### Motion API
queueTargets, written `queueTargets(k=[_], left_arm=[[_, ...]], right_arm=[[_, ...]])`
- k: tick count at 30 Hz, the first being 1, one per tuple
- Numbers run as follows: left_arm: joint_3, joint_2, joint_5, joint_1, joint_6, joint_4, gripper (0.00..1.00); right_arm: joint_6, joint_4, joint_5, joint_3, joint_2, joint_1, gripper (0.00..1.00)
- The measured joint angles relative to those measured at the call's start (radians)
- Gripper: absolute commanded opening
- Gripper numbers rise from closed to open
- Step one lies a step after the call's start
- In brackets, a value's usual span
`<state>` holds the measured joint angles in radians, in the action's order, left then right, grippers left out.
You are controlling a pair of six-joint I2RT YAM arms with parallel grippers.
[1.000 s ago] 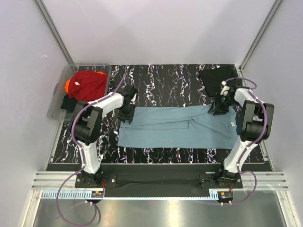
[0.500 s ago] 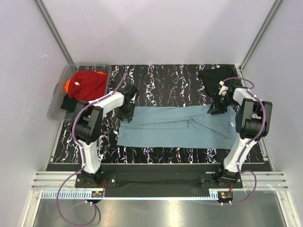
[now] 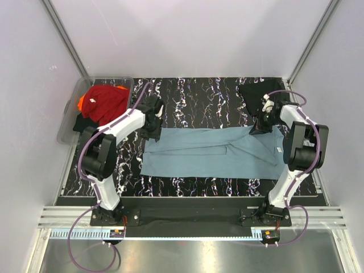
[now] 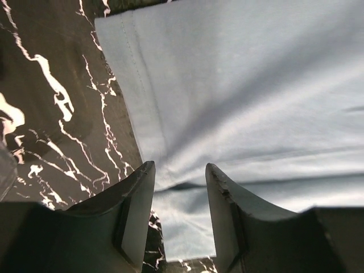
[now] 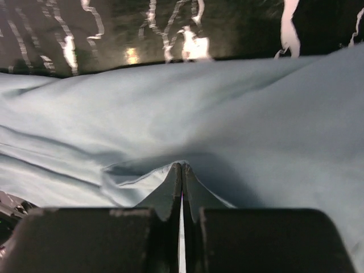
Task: Fold and stack the t-shirts
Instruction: Fold the tshirt
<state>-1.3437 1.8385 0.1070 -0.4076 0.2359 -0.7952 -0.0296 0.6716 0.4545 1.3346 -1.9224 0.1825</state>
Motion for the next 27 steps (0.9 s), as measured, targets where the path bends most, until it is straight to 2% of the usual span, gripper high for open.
queueTargets(k=[5, 11, 16, 21, 23, 27], left_arm=[[-0.039, -0.047, -0.035, -0.015, 0.009, -0.003, 0.48], [-0.071, -0.074, -0.124, -0.042, 0.036, 0.017, 0.49], [-0.046, -0.094, -0.234, -0.061, 0.074, 0.073, 0.50], [0.076, -0.158, -0.369, -0.082, 0.145, 0.185, 0.50], [0.122, -0.177, -0.406, -0.100, 0.179, 0.235, 0.50], [0.199, -0.190, -0.467, -0.175, 0.264, 0.352, 0.51]], right_arm=[[0.122, 0.024, -0.055, -0.042, 0.157, -0.056, 0.00], [0.274, 0.057, -0.130, -0.238, 0.443, -0.142, 0.00], [0.351, 0.080, -0.151, -0.370, 0.586, -0.174, 0.00], [0.461, 0.116, -0.185, -0.429, 0.620, -0.260, 0.14], [0.522, 0.121, -0.181, -0.443, 0.628, -0.274, 0.25], [0.650, 0.153, -0.206, -0.481, 0.714, -0.274, 0.34]])
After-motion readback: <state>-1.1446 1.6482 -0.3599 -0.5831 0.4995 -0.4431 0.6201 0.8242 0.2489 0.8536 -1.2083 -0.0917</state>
